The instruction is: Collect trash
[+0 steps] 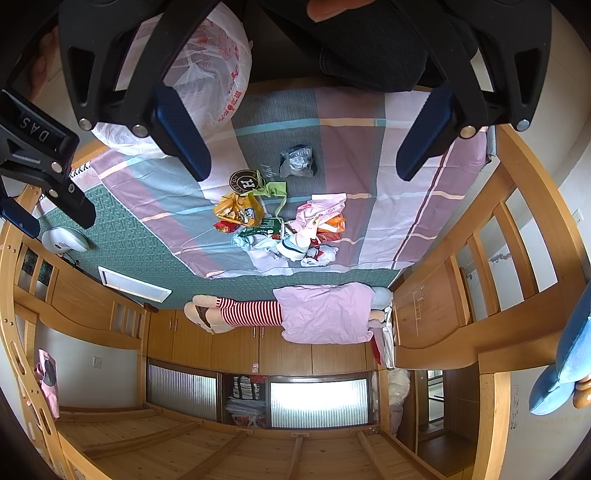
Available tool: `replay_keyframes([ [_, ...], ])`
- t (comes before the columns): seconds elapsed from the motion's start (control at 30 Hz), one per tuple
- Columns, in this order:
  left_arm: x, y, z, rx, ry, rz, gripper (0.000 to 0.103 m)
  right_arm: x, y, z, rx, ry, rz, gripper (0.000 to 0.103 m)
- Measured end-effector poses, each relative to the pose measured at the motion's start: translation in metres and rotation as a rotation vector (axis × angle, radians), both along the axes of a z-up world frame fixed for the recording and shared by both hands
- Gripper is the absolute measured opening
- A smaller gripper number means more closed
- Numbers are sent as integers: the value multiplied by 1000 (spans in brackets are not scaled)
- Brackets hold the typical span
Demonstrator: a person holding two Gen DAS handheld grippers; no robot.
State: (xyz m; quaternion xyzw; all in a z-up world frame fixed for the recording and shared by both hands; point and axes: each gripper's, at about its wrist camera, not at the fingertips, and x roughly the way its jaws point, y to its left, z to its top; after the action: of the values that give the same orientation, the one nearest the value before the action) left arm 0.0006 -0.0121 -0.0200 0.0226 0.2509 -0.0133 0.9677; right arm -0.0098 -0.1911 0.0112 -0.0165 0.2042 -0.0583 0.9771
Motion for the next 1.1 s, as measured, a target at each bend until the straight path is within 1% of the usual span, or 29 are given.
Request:
replay_keyframes([
  [0.8, -1, -2, -6, 2, 10, 2, 100, 2, 1, -1, 11, 15, 4, 100],
  [1.1, 1, -1, -6, 0, 21, 6, 100, 4, -5, 3, 25, 17, 4, 100],
])
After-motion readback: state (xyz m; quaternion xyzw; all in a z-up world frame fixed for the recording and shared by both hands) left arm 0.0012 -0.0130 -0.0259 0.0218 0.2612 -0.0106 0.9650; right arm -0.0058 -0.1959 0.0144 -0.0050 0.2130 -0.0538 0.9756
